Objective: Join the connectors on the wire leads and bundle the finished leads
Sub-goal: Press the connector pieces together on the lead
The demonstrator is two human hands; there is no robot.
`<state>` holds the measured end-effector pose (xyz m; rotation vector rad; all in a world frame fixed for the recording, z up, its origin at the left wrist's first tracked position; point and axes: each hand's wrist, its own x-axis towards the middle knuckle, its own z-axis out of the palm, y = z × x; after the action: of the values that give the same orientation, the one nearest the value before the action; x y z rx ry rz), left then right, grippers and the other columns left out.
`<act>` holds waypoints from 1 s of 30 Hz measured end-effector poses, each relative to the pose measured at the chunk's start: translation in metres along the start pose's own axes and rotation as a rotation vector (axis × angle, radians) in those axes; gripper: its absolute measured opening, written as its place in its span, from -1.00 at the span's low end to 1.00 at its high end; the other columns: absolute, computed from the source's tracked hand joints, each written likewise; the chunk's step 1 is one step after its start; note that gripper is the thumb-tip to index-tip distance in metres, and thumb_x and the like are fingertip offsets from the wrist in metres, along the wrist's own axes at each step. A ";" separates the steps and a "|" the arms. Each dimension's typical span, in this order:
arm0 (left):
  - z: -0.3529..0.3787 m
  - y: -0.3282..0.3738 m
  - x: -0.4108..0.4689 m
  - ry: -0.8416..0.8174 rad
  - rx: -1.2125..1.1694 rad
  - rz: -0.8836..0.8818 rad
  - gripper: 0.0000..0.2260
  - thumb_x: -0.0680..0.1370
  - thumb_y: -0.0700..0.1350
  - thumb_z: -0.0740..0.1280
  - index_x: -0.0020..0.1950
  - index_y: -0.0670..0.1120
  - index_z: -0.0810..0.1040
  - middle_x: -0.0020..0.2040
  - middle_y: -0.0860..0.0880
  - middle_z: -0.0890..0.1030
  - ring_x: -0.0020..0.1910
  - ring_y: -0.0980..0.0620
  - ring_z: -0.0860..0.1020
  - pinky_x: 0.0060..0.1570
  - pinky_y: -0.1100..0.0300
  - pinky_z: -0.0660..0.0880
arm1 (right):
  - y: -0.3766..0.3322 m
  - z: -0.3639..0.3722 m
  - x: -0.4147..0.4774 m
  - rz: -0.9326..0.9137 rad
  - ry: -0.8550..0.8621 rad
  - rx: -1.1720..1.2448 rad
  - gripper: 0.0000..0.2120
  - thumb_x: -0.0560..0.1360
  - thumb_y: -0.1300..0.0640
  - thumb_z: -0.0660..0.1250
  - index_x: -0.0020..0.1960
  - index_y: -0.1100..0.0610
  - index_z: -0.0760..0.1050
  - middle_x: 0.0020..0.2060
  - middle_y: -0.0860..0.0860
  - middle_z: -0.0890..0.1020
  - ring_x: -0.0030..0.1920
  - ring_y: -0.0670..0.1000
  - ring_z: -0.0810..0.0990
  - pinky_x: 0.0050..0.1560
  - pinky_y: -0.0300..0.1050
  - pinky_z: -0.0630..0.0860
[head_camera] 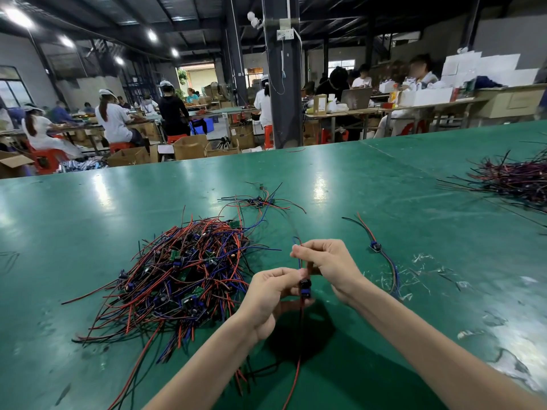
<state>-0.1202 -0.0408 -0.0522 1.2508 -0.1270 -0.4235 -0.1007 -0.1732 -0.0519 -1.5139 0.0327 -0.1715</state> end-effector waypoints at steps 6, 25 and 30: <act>0.010 -0.009 -0.002 -0.036 -0.001 -0.075 -0.86 0.47 -0.27 0.38 -0.29 -0.26 0.52 -0.47 -0.07 0.49 -0.52 0.09 0.45 -0.39 0.19 0.57 | 0.010 -0.023 0.022 0.018 0.149 -0.092 -0.80 0.48 0.19 0.42 -0.32 0.15 0.61 -0.42 0.04 0.54 -0.48 -0.13 0.37 -0.40 -0.33 0.41; 0.012 -0.012 0.002 -0.022 -0.001 -0.115 -0.88 0.52 -0.29 0.32 -0.20 -0.31 0.51 -0.54 -0.04 0.42 -0.58 0.12 0.40 -0.38 0.19 0.59 | 0.020 -0.039 0.037 -0.536 0.254 -0.714 -0.88 0.46 0.29 0.42 -0.21 0.34 0.57 -0.28 0.05 0.48 -0.30 0.02 0.42 -0.24 -0.26 0.31; 0.012 -0.012 0.003 -0.020 0.001 -0.114 -0.89 0.52 -0.29 0.32 -0.17 -0.32 0.52 -0.53 -0.04 0.43 -0.58 0.13 0.41 -0.37 0.19 0.60 | 0.020 -0.040 0.036 -0.658 0.251 -0.820 -0.88 0.45 0.29 0.43 -0.22 0.32 0.56 -0.28 0.00 0.45 -0.33 0.02 0.41 -0.25 -0.19 0.34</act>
<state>-0.1247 -0.0555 -0.0604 1.2587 -0.0730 -0.5347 -0.0681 -0.2172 -0.0714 -2.2681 -0.2235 -0.9671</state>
